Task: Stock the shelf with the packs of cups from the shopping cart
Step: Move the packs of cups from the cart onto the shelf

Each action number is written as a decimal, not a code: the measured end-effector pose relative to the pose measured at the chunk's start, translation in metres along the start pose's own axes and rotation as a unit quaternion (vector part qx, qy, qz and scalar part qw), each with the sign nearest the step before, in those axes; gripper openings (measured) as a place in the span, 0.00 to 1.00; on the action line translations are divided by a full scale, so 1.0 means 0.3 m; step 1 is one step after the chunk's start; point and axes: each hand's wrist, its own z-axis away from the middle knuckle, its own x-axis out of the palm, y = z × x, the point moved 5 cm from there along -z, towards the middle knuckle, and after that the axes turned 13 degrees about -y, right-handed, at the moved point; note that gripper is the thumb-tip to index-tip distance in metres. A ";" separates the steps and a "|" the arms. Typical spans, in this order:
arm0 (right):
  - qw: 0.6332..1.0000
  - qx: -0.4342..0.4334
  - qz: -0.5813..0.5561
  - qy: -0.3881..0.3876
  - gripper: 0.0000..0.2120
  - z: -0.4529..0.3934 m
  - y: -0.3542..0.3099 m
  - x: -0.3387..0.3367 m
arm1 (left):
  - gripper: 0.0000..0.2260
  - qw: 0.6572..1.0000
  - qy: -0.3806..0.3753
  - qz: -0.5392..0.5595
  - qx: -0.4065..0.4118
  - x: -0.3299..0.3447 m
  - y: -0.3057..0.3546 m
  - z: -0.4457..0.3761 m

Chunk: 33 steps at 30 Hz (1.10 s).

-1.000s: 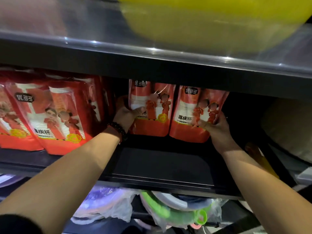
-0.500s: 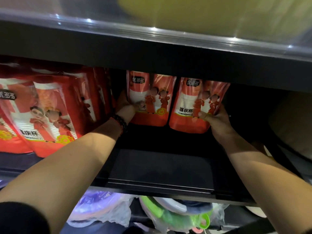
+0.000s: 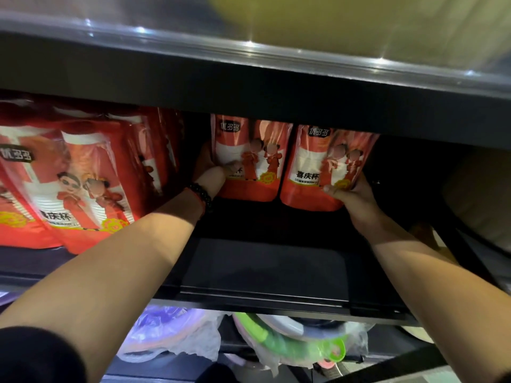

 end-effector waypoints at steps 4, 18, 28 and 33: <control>1.000 0.020 0.009 0.002 0.27 0.022 0.013 0.003 | 0.35 0.998 -0.019 -0.020 -0.064 -0.028 -0.036 0.022; 0.947 0.203 0.248 0.008 0.10 0.402 -0.089 0.151 | 0.16 0.966 0.088 -0.104 -0.219 -0.062 -0.042 0.430; 0.945 0.167 0.214 -0.182 0.08 0.628 -0.204 0.561 | 0.10 0.943 -0.062 -0.213 -0.249 -0.063 0.099 0.978; 0.940 0.137 0.185 -0.253 0.10 0.727 -0.247 0.790 | 0.06 0.941 -0.035 -0.223 -0.254 -0.159 0.164 1.196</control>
